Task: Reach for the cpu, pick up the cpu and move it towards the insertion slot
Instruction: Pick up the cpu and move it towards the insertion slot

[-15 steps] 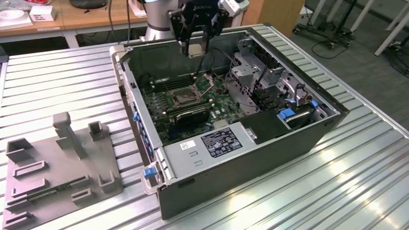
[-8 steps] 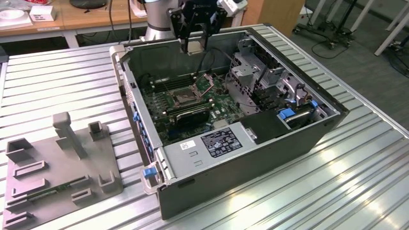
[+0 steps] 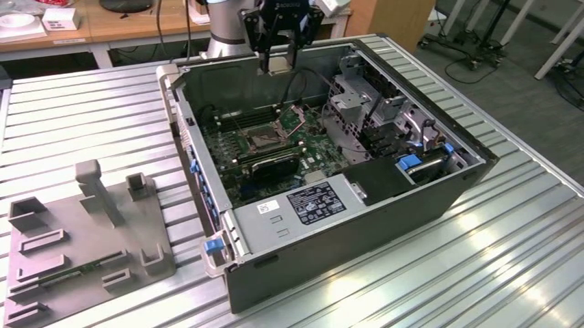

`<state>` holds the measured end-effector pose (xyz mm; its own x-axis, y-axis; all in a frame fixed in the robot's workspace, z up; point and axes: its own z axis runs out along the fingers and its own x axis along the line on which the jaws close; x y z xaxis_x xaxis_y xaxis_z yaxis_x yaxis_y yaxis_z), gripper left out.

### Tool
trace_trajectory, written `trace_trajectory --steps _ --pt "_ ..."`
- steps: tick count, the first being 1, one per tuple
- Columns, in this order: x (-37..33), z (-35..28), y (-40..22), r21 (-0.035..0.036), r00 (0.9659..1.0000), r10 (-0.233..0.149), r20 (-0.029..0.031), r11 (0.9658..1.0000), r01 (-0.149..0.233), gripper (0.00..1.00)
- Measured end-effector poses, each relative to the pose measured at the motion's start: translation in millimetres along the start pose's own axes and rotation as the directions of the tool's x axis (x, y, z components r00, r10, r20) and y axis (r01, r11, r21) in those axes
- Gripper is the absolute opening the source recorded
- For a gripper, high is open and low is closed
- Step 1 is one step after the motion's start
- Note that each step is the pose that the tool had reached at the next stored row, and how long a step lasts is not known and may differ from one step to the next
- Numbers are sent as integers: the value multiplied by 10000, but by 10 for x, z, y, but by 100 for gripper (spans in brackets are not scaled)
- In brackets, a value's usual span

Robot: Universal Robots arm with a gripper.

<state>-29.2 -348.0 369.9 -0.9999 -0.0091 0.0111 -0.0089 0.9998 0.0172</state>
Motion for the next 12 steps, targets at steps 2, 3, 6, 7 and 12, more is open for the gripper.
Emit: trace_trajectory --steps 2,3,6,7,12 --pt "-6 5 34 8 10000 7 0 10000 -7 55" --pt "-9 10 54 7 10000 9 1 10000 -9 55" --pt "-23 27 119 6 10000 9 1 10000 -9 55" --pt "-24 34 134 -1 10000 9 1 10000 -9 55" --pt "-24 69 235 -57 10000 9 1 10000 -9 55"
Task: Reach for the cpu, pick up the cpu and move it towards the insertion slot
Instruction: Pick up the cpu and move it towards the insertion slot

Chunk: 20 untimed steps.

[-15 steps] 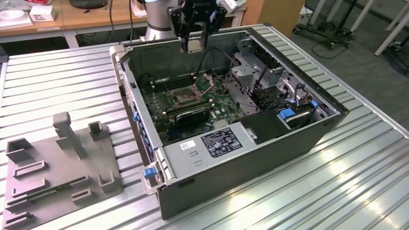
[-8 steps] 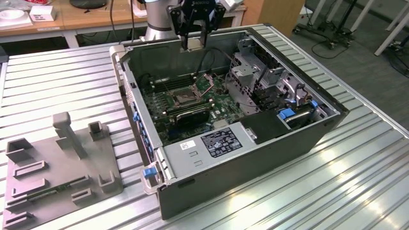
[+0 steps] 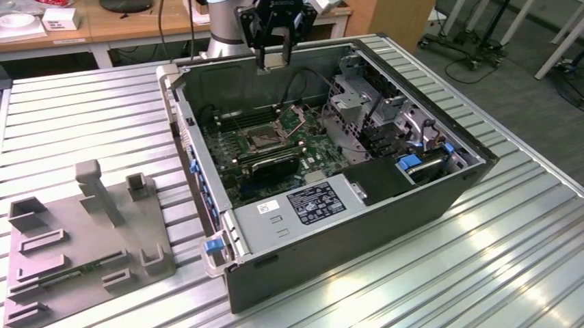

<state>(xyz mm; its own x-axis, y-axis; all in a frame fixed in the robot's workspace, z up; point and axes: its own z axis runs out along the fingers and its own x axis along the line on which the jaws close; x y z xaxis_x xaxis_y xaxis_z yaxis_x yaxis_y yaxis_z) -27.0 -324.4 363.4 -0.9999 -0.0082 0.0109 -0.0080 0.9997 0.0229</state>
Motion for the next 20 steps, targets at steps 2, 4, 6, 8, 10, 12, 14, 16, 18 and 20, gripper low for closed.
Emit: trace_trajectory --steps 2,4,6,8,10,12,14,16,18,20 --pt "9 14 27 -24 10000 0 0 10000 0 55" --pt "49 30 35 -49 10000 -2 0 10000 2 55" --pt "97 45 51 -63 10000 -1 -1 10000 1 55" --pt "105 66 80 -80 10000 1 0 10000 -1 55" --pt "104 95 103 -91 10000 25 1 10000 -25 55" --pt "104 116 112 -93 9999 142 3 9999 -142 55" --pt "104 124 115 -96 9995 317 8 9995 -317 55" --pt "104 124 116 -96 9988 480 10 9988 -479 55" --pt "104 124 117 -104 9988 491 11 9987 -491 55" --pt "104 124 117 -151 9987 501 9 9986 -501 55"
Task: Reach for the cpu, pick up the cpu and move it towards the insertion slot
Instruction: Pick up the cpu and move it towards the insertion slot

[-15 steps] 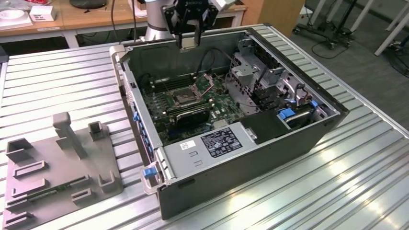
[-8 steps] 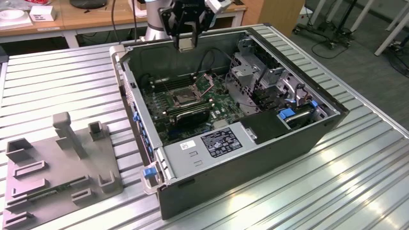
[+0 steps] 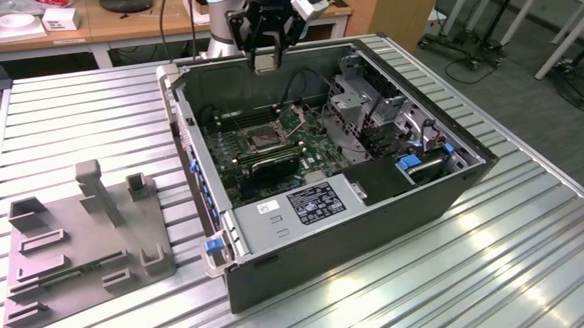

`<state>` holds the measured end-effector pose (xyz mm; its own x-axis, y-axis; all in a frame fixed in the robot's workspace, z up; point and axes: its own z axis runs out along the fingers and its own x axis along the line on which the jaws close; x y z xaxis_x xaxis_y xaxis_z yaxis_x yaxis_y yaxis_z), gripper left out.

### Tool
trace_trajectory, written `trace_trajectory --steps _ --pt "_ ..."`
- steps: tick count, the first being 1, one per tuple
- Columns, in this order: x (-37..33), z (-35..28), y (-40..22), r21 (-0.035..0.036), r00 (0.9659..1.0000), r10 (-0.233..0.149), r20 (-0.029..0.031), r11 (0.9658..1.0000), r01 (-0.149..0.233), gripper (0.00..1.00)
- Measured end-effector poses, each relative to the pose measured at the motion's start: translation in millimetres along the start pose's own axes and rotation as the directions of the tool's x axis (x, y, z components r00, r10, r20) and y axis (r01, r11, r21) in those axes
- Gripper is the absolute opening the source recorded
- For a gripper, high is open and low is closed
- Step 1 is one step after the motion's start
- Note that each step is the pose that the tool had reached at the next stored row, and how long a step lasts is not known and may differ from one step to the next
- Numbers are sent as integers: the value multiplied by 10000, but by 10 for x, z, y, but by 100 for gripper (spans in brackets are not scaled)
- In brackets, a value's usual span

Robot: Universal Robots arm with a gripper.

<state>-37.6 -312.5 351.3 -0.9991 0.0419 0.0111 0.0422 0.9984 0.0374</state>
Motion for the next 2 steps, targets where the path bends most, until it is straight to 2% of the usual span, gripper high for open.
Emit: trace_trajectory --steps 2 --pt "0 0 0 -2 10000 1 0 10000 -1 55"
